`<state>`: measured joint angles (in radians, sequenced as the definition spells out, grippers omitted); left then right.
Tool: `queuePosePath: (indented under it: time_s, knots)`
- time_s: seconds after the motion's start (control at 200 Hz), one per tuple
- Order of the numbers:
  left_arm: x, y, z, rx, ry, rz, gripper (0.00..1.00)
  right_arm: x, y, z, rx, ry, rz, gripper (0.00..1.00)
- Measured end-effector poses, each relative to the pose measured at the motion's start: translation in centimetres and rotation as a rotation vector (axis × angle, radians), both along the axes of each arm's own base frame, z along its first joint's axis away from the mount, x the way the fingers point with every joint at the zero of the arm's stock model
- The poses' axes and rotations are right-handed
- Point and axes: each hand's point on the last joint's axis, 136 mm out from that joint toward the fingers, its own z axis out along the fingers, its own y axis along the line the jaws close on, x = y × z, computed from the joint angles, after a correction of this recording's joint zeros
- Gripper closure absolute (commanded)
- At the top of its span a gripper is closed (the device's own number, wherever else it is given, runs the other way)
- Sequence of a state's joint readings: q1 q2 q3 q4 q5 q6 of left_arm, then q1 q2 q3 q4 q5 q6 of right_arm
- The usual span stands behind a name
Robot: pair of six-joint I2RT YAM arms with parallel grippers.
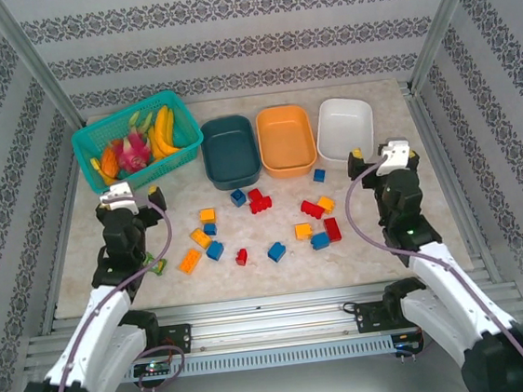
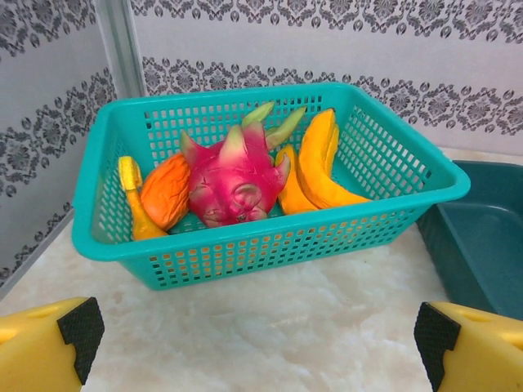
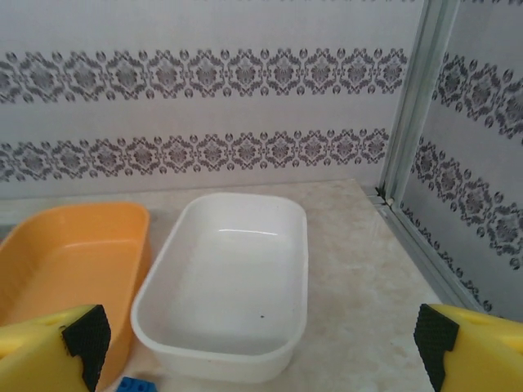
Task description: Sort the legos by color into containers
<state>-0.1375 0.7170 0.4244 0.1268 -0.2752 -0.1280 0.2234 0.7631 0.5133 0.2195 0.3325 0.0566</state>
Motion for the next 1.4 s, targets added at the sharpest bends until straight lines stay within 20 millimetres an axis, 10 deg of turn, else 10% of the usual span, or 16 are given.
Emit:
queuePosePath:
  time_s: [0.185,0.27,0.41,0.684,0.894,1.404]
  knots:
    - [-1.0,-1.8,7.3,-0.048,-0.079,-0.056,0.00,-1.4,1.1,12.4,0.282,-0.027,0.020,0.02]
    - [-1.7,-1.6,11.0,-0.166,-0.068,-0.018,0.00,-1.6,1.0,13.8,0.432,-0.003,0.038,0.03]
    - [-1.8,-2.7,13.5,-0.333,-0.061,-0.049,0.00,-0.5,1.8,7.4,0.518,0.301,-0.013,0.14]
    - [1.3,-13.6,4.5,-0.509,0.382,-0.341,0.00,-1.2,5.9,-4.9,0.538,0.791,-0.084,0.25]
    - [-1.4,-20.9,4.2,-0.523,0.460,-0.584,0.00,-2.3,7.1,-13.5,0.578,1.046,-0.163,0.24]
    - [-2.2,-25.5,2.0,-0.503,0.544,-0.689,0.00,-0.4,9.2,-22.6,0.614,1.246,-0.219,0.29]
